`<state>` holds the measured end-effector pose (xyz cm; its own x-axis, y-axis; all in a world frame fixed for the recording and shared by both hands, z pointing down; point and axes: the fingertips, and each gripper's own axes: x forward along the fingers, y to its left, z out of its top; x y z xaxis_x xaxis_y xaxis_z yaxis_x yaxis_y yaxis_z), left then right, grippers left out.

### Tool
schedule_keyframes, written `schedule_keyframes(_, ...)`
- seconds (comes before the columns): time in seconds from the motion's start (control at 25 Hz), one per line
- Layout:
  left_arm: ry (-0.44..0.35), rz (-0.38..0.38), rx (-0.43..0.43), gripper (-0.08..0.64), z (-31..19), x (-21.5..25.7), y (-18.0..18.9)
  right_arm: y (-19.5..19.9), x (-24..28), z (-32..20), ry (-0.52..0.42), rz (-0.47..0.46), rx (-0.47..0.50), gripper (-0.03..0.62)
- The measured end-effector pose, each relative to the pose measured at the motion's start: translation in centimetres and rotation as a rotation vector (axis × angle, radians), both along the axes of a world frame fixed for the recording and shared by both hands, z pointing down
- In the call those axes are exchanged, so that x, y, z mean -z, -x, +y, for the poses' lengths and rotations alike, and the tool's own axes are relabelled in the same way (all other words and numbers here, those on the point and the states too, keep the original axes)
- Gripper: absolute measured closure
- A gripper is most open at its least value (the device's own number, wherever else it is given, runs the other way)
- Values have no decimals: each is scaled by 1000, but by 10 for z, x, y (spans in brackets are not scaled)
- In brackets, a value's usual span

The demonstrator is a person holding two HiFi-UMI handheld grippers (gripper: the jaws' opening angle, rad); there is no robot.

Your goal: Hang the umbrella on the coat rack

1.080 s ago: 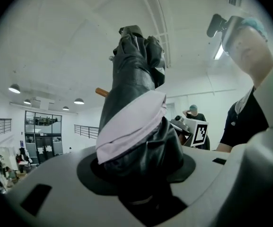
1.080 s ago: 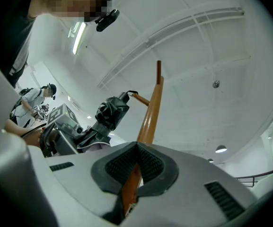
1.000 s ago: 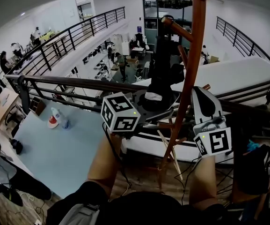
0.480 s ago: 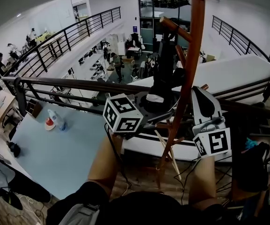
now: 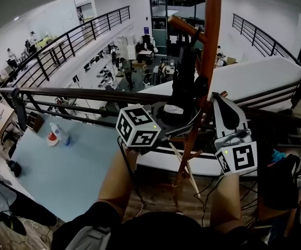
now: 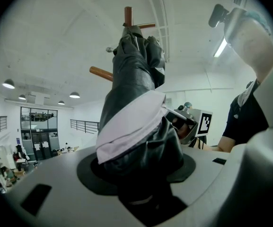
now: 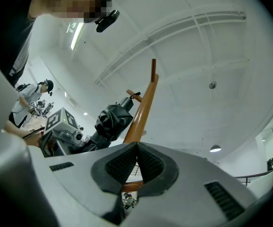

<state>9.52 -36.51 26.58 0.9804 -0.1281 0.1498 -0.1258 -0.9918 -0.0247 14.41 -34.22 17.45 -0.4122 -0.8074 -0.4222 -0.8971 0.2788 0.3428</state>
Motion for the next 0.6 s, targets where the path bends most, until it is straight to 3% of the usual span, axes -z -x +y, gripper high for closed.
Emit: schedule_keyframes(0.6, 30, -42, -18, 321, 6, -17, -16, -13, -6, 2, 26, -4, -11, 561)
